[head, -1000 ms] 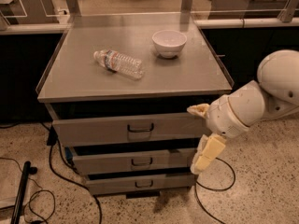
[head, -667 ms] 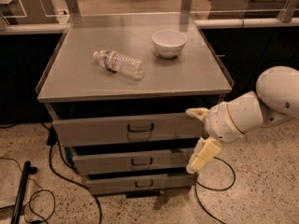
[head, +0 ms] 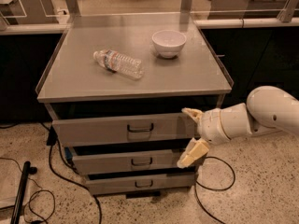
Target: Open top drawer
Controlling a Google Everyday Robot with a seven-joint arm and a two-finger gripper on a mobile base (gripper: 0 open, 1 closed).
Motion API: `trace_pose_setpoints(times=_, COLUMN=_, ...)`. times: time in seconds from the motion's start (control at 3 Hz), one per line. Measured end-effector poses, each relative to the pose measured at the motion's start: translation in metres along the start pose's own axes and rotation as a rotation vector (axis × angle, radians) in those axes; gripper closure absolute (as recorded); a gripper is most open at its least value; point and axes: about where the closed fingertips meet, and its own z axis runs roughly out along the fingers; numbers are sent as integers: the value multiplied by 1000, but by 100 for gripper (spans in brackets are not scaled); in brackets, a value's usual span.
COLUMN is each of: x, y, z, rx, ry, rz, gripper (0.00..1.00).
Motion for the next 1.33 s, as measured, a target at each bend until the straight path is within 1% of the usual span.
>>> trace_pose_setpoints(times=0.33, x=-3, y=-14, z=10, rx=-1, ry=-21, rz=-16, gripper=0)
trace_pose_setpoints(times=0.67, x=1, y=-29, z=25, rx=-5, ry=-41, rz=-19, gripper=0)
trace_pose_setpoints(times=1.0, x=25, y=-54, z=53, rx=-19, ry=-46, rz=10, gripper=0)
trace_pose_setpoints(times=1.33, x=25, y=-54, z=53, rx=-19, ry=-46, rz=10, gripper=0)
